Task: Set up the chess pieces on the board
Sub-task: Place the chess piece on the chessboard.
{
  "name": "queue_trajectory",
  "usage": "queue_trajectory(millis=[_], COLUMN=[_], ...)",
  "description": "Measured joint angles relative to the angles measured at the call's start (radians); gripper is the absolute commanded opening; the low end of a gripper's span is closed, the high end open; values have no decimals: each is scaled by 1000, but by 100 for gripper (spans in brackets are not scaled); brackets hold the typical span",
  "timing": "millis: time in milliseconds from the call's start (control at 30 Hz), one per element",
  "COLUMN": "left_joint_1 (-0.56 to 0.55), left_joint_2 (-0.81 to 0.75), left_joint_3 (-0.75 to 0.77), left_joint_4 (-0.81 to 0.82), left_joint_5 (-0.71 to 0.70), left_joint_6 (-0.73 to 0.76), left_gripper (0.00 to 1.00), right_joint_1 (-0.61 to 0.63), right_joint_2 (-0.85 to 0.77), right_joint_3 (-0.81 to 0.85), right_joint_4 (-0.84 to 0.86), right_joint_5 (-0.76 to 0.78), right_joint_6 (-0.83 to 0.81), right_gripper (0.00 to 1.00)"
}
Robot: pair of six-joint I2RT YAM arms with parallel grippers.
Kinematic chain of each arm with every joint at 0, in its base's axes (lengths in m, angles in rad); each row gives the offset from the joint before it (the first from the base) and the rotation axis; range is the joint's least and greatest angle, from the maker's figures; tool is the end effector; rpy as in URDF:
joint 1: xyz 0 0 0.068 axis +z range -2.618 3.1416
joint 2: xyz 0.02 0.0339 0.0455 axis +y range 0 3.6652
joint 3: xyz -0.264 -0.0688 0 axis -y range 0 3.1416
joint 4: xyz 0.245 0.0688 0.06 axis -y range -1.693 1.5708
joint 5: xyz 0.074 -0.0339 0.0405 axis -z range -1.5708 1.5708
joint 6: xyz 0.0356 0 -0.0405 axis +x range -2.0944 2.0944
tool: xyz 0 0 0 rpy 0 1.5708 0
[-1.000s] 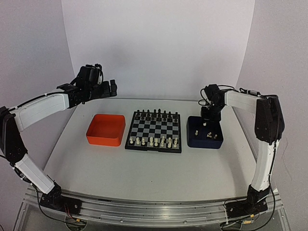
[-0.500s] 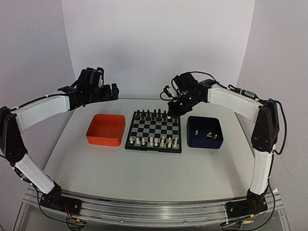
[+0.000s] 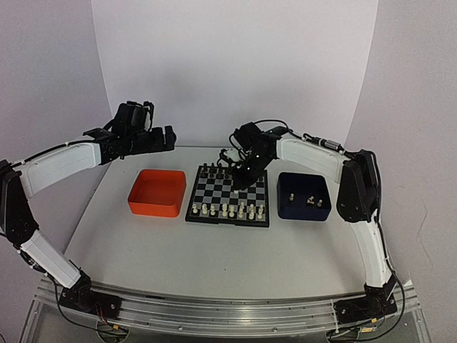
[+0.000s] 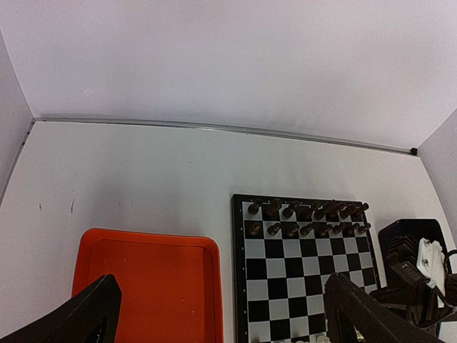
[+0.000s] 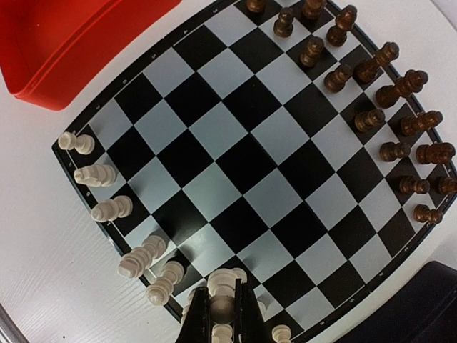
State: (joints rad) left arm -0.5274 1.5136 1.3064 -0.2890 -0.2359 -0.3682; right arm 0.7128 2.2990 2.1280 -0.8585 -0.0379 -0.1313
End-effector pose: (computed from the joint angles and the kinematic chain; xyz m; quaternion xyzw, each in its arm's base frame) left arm 0.3088 -0.1702 0.3337 0.0078 0.8552 -0.1289 0.5019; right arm 0.3803 0.3305 0.2341 -0.3993 0.8768 0.0941 0.2509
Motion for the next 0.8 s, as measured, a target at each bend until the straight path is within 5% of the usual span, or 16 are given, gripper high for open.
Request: queue_trajectory(millis=[800], left_joint_1=[0], left_joint_2=[-2], left_joint_3=[-26], left_joint_4=[-9], left_joint_5=[16], left_joint_6=[0], left_gripper=[100], right_joint_1=[6], right_joint_2=[127], right_joint_3=[77], right_joint_4=[-77], right_joint_5=[-55], right_joint_6=[-10], right_gripper=[0])
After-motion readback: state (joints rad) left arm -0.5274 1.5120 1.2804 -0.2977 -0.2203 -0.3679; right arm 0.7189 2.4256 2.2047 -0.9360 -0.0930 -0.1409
